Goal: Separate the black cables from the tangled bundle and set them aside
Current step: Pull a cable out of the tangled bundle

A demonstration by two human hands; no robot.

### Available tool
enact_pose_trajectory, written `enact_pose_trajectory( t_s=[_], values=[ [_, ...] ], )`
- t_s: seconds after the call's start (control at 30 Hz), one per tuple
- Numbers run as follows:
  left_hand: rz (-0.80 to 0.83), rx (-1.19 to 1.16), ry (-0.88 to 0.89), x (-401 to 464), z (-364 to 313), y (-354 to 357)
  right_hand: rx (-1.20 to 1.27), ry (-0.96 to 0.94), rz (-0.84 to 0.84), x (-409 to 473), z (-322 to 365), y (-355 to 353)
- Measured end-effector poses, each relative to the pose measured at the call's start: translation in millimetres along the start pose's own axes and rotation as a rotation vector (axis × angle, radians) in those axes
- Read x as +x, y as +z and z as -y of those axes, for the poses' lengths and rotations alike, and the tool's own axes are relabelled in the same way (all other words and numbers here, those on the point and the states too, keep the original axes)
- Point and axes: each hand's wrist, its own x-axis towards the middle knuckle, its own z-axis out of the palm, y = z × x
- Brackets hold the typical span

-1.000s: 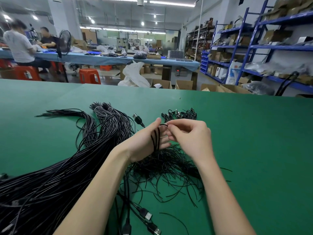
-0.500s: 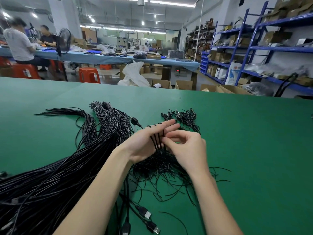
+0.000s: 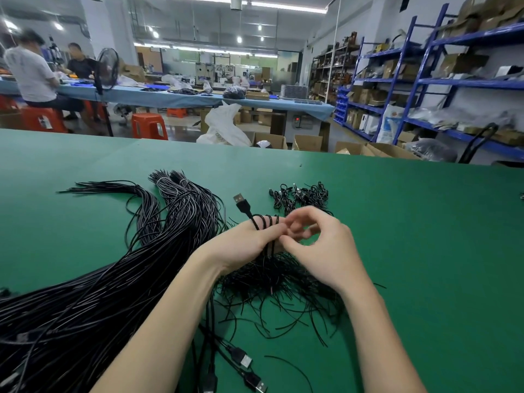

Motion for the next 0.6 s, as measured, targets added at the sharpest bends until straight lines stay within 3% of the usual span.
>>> enact_pose_trajectory(
  t_s=[0.13,0.27,0.4,0.5,0.6],
  values=[
    [0.135,0.163,-0.055,-10,-10,-1,0.098,-0.164,0.047,0,10,-8],
    [0.261,0.549,-0.033,-20,-19,4,0.145,-0.109,0.383,1,14,2],
    [0.414,0.415,-0.018,-19,-20,12,0.252,-0.112,0.385,5,1,4],
    [0.596,0.332,-0.1,-16,-12,12,0.327,-0.086,0.374,5,-12,3],
    [0.598,0.296,-0.097,-13,-8,3,0.434,-0.006,0.403,1,-20,4]
  ],
)
